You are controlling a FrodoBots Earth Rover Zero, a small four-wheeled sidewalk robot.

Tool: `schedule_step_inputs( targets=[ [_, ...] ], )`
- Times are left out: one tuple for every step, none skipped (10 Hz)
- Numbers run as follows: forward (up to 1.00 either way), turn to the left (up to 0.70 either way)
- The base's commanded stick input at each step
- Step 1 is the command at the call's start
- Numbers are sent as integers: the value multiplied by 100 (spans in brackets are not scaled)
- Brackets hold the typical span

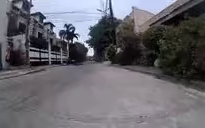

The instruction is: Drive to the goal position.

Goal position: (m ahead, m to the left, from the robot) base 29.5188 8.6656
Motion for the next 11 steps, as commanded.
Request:
schedule_step_inputs(
  targets=[
    [100, 0],
    [100, 0],
    [100, 0],
    [100, 0],
    [100, 0],
    [100, 0],
    [100, 0],
    [100, 0],
    [100, 0],
    [100, 0],
    [100, 2]
  ],
)
